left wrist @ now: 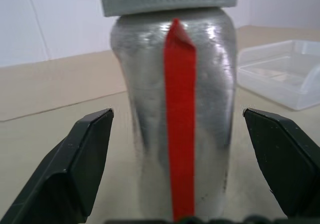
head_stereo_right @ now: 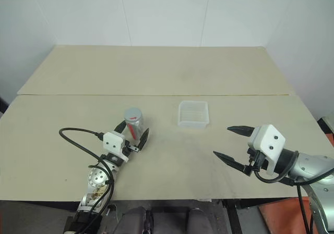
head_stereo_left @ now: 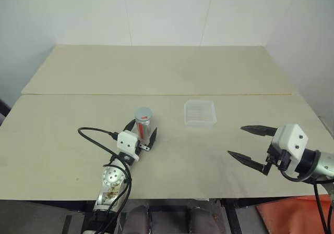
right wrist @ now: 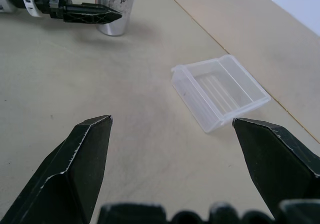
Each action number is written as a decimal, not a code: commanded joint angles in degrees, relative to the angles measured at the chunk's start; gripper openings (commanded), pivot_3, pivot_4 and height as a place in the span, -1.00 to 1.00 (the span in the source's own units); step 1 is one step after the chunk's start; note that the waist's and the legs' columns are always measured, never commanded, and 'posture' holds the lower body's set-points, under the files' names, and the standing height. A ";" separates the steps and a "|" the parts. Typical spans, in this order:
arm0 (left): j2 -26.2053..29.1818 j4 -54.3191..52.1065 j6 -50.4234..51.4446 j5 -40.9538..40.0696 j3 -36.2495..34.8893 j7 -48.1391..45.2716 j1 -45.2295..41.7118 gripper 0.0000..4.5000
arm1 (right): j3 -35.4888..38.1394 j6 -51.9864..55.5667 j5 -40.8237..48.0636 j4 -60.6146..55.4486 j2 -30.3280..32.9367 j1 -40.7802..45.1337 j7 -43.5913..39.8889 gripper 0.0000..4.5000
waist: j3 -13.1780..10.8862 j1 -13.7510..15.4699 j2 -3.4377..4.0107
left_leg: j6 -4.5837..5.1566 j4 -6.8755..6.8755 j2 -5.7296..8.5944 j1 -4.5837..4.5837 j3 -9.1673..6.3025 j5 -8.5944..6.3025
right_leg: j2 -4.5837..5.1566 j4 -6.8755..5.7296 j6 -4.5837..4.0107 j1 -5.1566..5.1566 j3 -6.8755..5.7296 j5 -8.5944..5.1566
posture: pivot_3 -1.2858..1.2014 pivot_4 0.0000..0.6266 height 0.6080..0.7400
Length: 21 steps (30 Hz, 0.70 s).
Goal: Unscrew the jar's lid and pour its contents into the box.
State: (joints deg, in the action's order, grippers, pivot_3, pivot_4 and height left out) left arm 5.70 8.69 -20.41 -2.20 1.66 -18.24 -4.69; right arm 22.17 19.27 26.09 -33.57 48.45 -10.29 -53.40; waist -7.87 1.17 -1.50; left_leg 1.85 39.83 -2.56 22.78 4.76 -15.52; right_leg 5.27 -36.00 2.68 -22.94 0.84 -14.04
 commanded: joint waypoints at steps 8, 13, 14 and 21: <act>-0.51 2.43 -4.00 0.27 0.11 1.45 -2.68 1.00 | 2.50 -0.61 0.44 -1.57 0.60 -0.80 0.11 0.99 | 0.13 0.45 0.22 | 0.00 0.00 0.04 -0.10 -0.02 0.00 | 0.01 0.03 0.00 0.15 -0.01 0.00 | 0.03 -0.52 1.00; 0.26 5.11 -5.95 -0.02 0.32 0.30 -4.38 0.92 | 1.83 -1.03 -0.71 -1.42 0.60 -0.56 0.72 1.00 | 0.16 0.67 0.28 | 0.00 -0.03 0.03 -0.54 -0.03 0.00 | 0.02 0.14 0.00 0.64 -0.06 -0.01 | 0.03 -0.52 1.00; 0.14 5.38 -5.88 -0.54 0.15 0.20 -4.74 0.82 | 1.76 -1.06 -0.82 -1.41 0.54 -0.60 0.77 1.00 | 0.18 0.76 0.31 | 0.00 -0.03 0.03 -0.54 -0.03 0.00 | 0.02 0.15 -0.01 0.64 -0.06 -0.01 | 0.03 -0.52 1.00; 0.13 7.19 -5.13 -1.27 -0.14 -0.47 -6.07 -0.11 | 1.66 -0.91 -0.80 -1.83 0.47 -0.44 0.86 1.00 | 0.22 0.96 0.38 | 0.01 -0.06 0.03 -0.50 -0.04 -0.01 | 0.01 0.20 0.00 0.62 -0.06 -0.01 | 0.03 -0.52 1.00</act>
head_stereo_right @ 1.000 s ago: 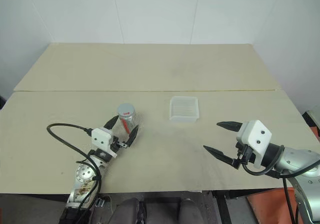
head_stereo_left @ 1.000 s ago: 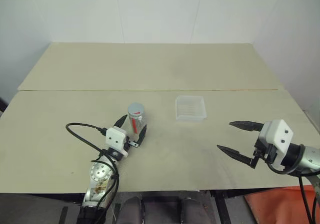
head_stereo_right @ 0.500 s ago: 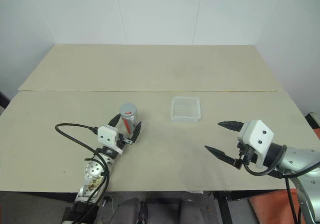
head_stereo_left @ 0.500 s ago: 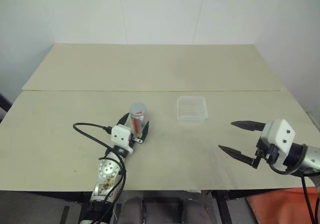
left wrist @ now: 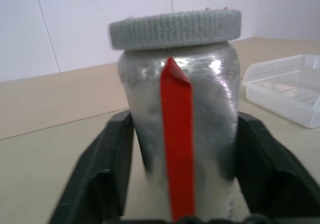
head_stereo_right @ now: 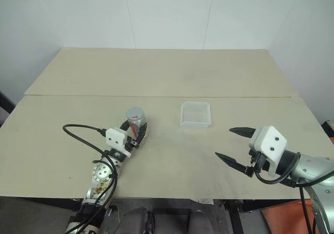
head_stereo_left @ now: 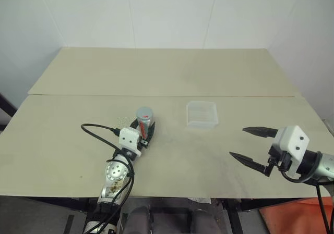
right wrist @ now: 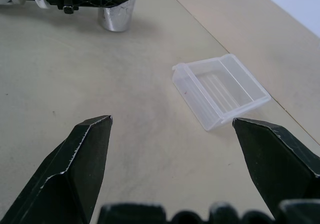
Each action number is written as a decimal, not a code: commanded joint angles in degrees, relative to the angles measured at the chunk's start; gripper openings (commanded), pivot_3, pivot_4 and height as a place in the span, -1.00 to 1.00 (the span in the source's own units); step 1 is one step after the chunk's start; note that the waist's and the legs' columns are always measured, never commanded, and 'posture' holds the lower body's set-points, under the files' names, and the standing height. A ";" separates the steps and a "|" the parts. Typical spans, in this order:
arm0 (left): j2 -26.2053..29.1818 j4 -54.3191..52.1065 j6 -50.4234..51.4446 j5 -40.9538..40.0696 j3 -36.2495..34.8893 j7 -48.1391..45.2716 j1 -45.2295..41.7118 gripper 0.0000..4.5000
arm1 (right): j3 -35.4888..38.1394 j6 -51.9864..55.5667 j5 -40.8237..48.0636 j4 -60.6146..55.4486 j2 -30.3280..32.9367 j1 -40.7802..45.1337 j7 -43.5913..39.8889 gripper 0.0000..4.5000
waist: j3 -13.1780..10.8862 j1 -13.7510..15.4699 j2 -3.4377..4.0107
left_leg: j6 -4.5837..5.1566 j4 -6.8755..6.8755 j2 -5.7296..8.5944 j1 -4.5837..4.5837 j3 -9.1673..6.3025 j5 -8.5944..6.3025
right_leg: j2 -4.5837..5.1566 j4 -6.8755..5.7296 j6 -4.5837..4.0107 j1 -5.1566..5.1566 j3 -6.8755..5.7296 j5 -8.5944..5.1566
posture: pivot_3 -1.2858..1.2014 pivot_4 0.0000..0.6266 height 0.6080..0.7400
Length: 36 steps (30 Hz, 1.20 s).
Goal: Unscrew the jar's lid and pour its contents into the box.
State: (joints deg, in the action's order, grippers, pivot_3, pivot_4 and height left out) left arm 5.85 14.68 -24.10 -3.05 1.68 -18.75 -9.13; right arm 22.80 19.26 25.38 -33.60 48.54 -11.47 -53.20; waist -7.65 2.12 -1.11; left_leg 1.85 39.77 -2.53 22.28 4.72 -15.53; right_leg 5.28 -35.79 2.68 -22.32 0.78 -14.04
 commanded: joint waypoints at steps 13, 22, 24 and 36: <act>3.05 -5.79 4.82 -6.89 -0.04 -6.28 -2.48 -0.16 | -3.12 4.80 4.60 -4.48 -1.00 8.50 5.36 1.00 | -0.07 -0.55 -0.11 | 0.00 -0.01 -0.05 0.04 0.00 0.00 | -0.03 0.00 -0.01 -0.07 0.00 0.00 | 0.03 -0.52 1.00; 6.47 -12.84 16.09 -18.21 0.76 -18.91 -7.44 -0.16 | -18.89 20.20 9.56 -4.41 -12.15 29.10 19.13 1.00 | -0.19 -1.72 -0.30 | 0.00 0.00 -0.10 0.56 0.00 0.01 | -0.05 -0.11 -0.02 -0.66 0.00 0.01 | 0.03 -0.52 1.00; 7.00 -12.65 16.76 -18.06 1.72 -21.15 -8.07 -0.16 | -21.66 21.92 8.87 -3.25 -15.40 33.24 22.03 1.00 | -0.19 -1.72 -0.30 | 0.00 0.02 -0.08 0.71 0.00 0.01 | -0.04 -0.13 -0.02 -0.82 0.00 0.01 | 0.03 -0.52 1.00; 3.35 -13.33 18.28 -16.76 4.61 -22.35 -7.82 -0.16 | -28.40 22.33 3.54 -1.40 -22.13 39.17 27.30 1.00 | -0.20 -1.57 -0.28 | 0.01 0.07 -0.08 0.89 -0.01 0.02 | -0.06 -0.15 0.00 -0.94 -0.08 0.02 | 0.03 -0.52 1.00</act>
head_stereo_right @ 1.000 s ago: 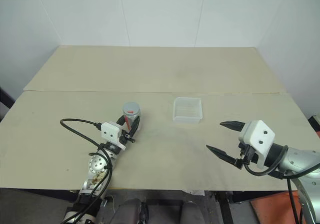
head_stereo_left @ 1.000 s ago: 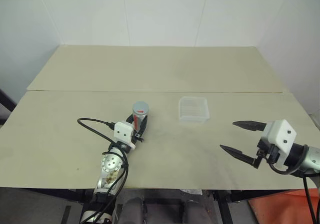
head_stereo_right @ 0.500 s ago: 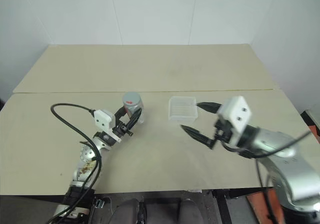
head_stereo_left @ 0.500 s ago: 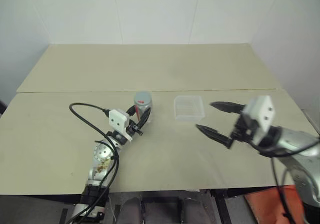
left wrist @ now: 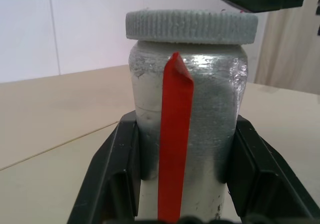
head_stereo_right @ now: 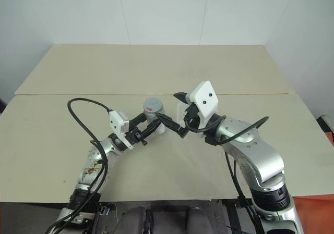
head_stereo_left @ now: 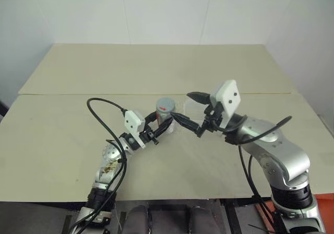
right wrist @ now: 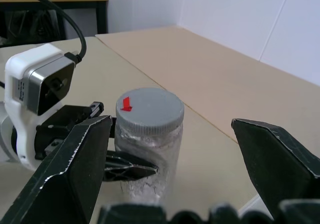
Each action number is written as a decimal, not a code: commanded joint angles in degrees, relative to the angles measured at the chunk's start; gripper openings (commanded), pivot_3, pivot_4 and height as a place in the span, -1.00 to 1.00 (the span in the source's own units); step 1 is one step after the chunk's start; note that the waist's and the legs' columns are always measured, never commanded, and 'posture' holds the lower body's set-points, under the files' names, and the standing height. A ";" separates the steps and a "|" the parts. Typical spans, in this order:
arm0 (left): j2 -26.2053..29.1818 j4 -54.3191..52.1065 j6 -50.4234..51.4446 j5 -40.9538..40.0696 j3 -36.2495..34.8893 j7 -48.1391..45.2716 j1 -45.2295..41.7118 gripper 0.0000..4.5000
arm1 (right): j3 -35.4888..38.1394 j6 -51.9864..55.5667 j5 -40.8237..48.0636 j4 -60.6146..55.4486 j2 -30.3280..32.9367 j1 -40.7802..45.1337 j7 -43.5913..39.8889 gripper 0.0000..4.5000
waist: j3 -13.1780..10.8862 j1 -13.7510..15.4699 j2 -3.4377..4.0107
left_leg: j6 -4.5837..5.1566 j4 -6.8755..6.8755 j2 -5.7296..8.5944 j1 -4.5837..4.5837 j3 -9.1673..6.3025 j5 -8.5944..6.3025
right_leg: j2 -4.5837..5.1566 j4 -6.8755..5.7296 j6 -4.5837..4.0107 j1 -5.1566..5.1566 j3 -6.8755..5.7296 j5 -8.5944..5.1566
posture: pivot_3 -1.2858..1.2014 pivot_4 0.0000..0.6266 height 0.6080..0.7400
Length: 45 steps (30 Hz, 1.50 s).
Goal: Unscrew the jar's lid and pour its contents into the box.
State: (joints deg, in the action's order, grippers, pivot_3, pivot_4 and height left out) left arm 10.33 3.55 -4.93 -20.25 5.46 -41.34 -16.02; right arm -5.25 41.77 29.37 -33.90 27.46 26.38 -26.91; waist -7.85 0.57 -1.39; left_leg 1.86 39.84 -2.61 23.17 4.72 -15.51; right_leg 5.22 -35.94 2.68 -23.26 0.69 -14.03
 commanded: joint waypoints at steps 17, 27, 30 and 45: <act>-3.19 -3.46 -1.42 2.25 1.81 1.28 -0.18 -0.16 | -3.30 -1.63 -5.49 2.92 -4.60 2.63 1.29 1.00 | 0.00 -0.09 0.00 | 0.00 0.00 0.01 0.01 0.00 0.00 | 0.01 0.00 0.00 -0.01 0.00 0.00 | 0.03 -0.52 1.00; -3.22 -3.37 -1.90 2.53 1.84 1.34 -0.09 -0.16 | -3.41 -1.77 -6.48 3.68 -5.94 2.25 0.73 1.00 | 0.00 -0.09 0.00 | 0.00 0.00 0.01 0.01 0.00 0.00 | 0.01 0.01 0.00 -0.01 0.00 0.00 | 0.03 -0.52 1.00; -3.16 -3.35 -1.98 2.59 1.88 1.29 -0.07 -0.16 | -3.34 -2.00 -6.79 3.84 -5.93 2.21 0.39 0.92 | 0.00 -0.08 0.01 | 0.00 0.00 0.01 0.02 0.00 0.00 | 0.01 0.01 0.00 -0.01 0.00 0.00 | 0.03 -0.52 1.00; -3.14 -3.00 -2.13 2.49 2.03 0.88 -0.46 -0.16 | -4.79 -3.40 -9.59 4.56 -5.14 1.63 -1.14 0.24 | 0.00 -0.09 0.01 | 0.00 0.00 0.01 0.01 0.00 0.00 | 0.01 0.01 0.00 -0.01 0.00 0.00 | 0.03 -0.52 1.00</act>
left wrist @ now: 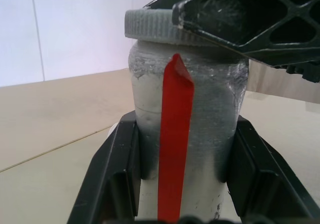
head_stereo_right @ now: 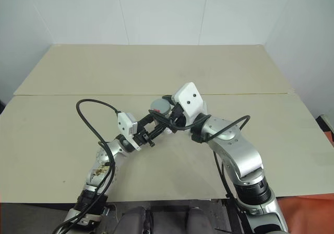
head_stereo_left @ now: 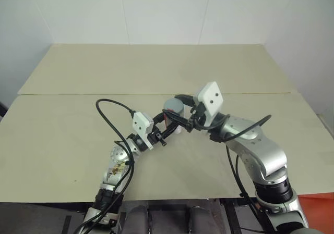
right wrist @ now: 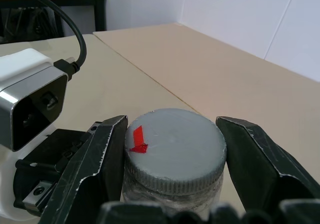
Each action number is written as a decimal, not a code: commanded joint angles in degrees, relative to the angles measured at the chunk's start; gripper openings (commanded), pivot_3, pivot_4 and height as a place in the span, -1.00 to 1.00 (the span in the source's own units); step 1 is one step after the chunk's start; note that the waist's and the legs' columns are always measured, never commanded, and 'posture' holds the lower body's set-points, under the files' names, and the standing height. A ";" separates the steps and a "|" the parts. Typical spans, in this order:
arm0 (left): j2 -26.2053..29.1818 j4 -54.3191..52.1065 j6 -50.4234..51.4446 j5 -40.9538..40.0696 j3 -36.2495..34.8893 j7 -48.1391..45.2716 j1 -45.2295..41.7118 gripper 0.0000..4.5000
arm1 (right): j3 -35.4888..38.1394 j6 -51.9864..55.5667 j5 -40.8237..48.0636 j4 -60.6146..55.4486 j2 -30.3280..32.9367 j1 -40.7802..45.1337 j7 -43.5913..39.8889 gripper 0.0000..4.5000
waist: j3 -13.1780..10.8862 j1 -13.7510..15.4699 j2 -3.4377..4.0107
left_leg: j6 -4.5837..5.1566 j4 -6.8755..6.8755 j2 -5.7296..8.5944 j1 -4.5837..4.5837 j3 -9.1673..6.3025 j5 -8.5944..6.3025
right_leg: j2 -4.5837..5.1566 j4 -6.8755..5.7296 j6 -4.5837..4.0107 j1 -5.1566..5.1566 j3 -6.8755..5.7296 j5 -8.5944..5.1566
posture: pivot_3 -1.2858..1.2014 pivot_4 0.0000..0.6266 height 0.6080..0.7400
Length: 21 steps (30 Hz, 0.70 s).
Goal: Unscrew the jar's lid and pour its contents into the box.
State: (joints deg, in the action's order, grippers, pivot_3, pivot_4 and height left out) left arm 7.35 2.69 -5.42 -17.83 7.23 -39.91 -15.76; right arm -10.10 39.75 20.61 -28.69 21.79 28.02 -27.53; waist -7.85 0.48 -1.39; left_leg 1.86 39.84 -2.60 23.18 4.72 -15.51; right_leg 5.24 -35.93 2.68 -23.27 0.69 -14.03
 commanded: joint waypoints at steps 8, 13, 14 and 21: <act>2.58 -4.07 1.05 -4.46 0.17 -6.64 1.08 -0.16 | 3.36 -0.23 6.37 -0.17 3.91 0.05 -9.25 0.24 | -0.02 -0.06 0.02 | 0.00 0.00 -0.01 0.00 0.00 0.00 | 0.00 0.01 0.00 0.00 0.00 0.00 | 0.03 -0.52 1.00; 4.88 -6.31 3.98 -7.74 0.40 -11.47 1.56 -0.16 | 4.57 -4.12 9.84 2.31 8.90 -0.41 -19.68 0.24 | -0.02 -0.06 0.03 | 0.01 -0.01 -0.01 -0.01 0.00 0.00 | 0.01 0.03 0.00 0.01 0.00 0.00 | 0.03 -0.52 1.00; 5.31 -6.75 4.54 -8.31 0.51 -12.46 1.67 -0.16 | 4.62 -4.98 10.15 3.34 9.39 -0.28 -21.40 0.24 | -0.02 -0.10 0.03 | 0.01 -0.01 -0.02 -0.01 0.00 0.00 | 0.00 0.04 0.00 0.01 0.00 0.00 | 0.03 -0.52 1.00; 7.42 -8.44 9.42 -11.64 1.52 -18.06 2.42 -0.16 | 2.71 -9.95 9.67 11.67 12.29 2.84 -32.78 0.24 | -0.03 -0.38 0.03 | 0.00 -0.02 -0.03 -0.04 0.01 0.00 | -0.03 0.01 0.00 0.01 0.01 0.00 | 0.03 -0.52 1.00</act>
State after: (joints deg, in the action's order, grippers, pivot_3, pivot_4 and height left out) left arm 15.04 -2.52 3.99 -26.93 9.08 -56.84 -12.97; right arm -7.18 32.04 31.28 -17.92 32.85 29.89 -57.97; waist -7.88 0.10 -1.35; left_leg 1.87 39.82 -2.64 23.15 4.72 -15.51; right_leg 5.21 -35.92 2.67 -23.26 0.71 -14.03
